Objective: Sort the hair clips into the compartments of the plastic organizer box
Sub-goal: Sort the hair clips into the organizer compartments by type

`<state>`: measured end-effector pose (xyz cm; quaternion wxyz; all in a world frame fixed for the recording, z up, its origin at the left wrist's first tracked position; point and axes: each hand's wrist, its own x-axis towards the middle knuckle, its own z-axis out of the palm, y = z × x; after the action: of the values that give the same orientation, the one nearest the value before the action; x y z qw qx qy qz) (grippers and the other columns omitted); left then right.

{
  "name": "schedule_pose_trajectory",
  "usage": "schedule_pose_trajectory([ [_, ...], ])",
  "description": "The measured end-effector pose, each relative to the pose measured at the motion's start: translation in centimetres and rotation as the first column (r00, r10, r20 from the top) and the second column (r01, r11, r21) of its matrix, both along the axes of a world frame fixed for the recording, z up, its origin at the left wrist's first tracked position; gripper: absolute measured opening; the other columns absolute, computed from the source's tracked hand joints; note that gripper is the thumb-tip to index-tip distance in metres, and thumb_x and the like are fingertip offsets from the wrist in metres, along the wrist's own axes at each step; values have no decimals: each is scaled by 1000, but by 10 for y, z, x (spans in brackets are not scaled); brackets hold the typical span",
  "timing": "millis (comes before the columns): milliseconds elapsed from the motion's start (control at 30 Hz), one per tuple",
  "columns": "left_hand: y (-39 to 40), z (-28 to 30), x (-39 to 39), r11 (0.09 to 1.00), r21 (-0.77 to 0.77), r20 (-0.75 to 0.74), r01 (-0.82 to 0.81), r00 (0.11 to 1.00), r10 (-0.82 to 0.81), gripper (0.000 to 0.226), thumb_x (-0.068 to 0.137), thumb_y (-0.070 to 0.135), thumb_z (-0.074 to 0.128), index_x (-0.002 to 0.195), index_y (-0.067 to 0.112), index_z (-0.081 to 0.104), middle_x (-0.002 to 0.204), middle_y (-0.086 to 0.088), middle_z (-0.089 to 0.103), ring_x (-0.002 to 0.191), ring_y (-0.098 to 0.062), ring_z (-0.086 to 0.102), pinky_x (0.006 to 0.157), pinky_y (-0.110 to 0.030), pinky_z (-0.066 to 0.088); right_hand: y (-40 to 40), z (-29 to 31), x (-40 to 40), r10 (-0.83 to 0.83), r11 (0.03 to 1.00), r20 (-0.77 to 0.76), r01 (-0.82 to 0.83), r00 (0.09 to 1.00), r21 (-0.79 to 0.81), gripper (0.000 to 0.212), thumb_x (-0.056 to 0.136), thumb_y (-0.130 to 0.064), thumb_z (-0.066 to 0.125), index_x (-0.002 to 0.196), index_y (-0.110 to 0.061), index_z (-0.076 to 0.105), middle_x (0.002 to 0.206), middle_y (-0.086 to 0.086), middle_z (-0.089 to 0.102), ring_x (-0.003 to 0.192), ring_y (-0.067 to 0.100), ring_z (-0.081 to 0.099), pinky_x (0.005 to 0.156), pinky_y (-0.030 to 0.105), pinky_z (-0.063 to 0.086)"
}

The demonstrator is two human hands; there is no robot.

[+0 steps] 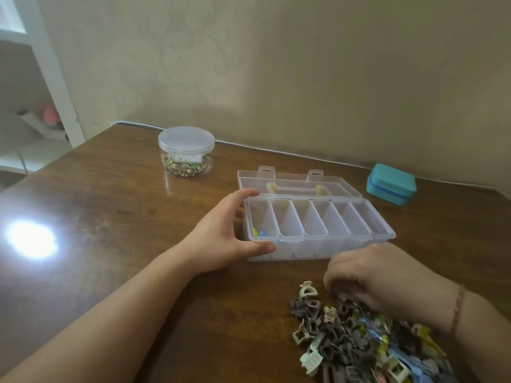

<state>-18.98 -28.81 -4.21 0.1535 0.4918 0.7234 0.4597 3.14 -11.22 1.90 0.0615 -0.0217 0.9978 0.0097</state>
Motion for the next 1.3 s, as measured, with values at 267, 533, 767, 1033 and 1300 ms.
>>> schedule_pose_trajectory([
  [267, 1, -4, -3, 1000, 8, -2, -2, 1000, 2, 98, 57, 75, 75, 141, 51, 31, 137, 29, 41, 117, 18, 42, 82, -3, 42, -13, 39, -64, -287, 842, -434, 9, 854, -539, 9, 85, -22, 70, 85, -30, 74, 72, -17, 68, 56, 8, 57, 50, 11, 41],
  [533, 0, -4, -3, 1000, 4, -17, 9, 1000, -9, 92, 62, 72, 76, 139, 52, 30, 136, 28, 42, 117, 11, 46, 91, -16, 45, -29, 21, -129, -326, 889, -194, 231, 925, -395, 12, 88, -22, 67, 91, -30, 76, 92, -13, 72, 90, 2, 63, 84, 29, 53],
  [767, 0, -4, -2, 1000, 11, -22, -8, 1000, 9, 100, 56, 73, 75, 143, 45, 34, 133, 25, 45, 114, 10, 49, 93, -19, 48, -24, 43, -44, -255, 899, -426, 50, 868, -435, 15, 84, -22, 69, 93, -32, 75, 76, -31, 66, 62, -2, 59, 56, 3, 39],
  [1033, 1, 1, 0, 1000, 6, 0, -7, 1000, 7, 105, 49, 84, 71, 141, 49, 33, 121, 42, 37, 110, 16, 48, 82, -11, 45, -13, 1, 63, -294, 925, -72, 264, 953, -275, 19, 81, -35, 73, 92, -50, 69, 104, -37, 61, 94, -13, 60, 73, 16, 52],
  [1300, 0, 2, 3, 1000, 6, 6, -10, 1000, 10, 103, 51, 77, 72, 142, 48, 34, 122, 37, 41, 107, 15, 50, 81, -11, 44, -17, -9, 61, -345, 936, -90, 336, 934, -101, 5, 88, -47, 61, 91, -47, 65, 91, -35, 60, 66, -17, 51, 53, 6, 35],
])
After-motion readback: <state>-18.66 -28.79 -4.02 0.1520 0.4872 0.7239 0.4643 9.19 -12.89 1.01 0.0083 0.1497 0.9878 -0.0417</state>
